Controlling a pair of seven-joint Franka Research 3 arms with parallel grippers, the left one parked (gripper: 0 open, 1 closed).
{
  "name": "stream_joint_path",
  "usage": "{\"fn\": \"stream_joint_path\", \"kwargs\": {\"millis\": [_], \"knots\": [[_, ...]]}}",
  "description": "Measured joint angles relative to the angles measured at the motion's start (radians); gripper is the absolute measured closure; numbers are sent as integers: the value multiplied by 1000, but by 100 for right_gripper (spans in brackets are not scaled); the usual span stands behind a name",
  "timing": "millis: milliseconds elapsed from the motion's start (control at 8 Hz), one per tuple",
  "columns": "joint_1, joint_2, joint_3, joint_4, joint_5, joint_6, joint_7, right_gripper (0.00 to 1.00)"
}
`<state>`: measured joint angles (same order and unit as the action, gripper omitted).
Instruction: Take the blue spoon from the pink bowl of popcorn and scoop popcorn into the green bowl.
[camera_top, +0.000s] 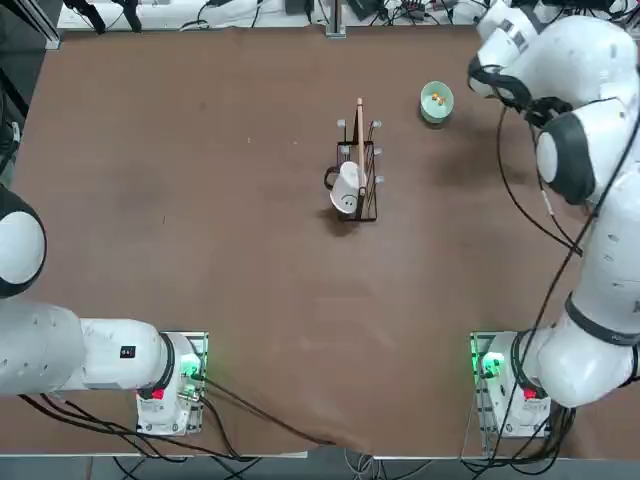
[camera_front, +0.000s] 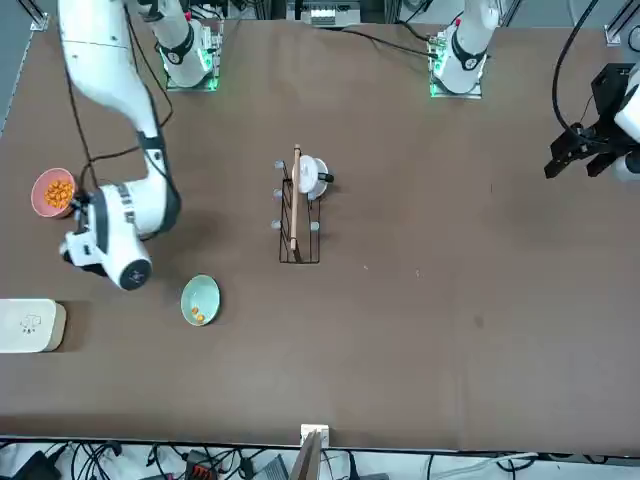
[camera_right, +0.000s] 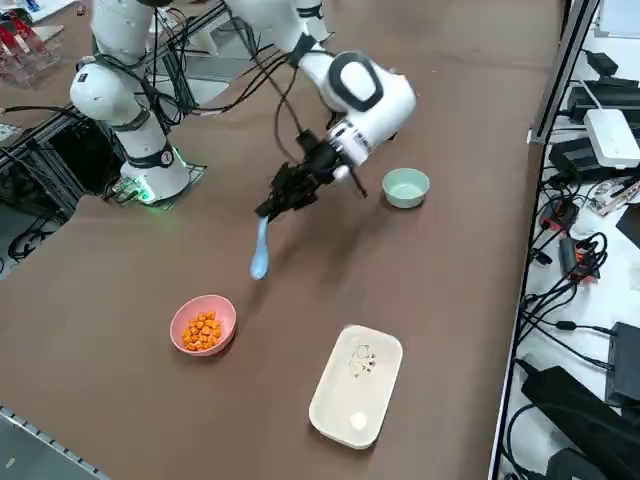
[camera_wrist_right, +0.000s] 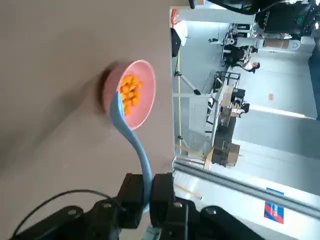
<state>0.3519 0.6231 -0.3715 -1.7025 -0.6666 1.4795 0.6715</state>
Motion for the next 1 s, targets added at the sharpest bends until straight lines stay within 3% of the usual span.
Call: {"fn": "stream_joint_path", "kwargs": {"millis": [750,1000], "knots": [[-188,-52,-2,-233,-128,291,-2,85],[-219,-57,-1,-248,-135,324,-2,55]]}}
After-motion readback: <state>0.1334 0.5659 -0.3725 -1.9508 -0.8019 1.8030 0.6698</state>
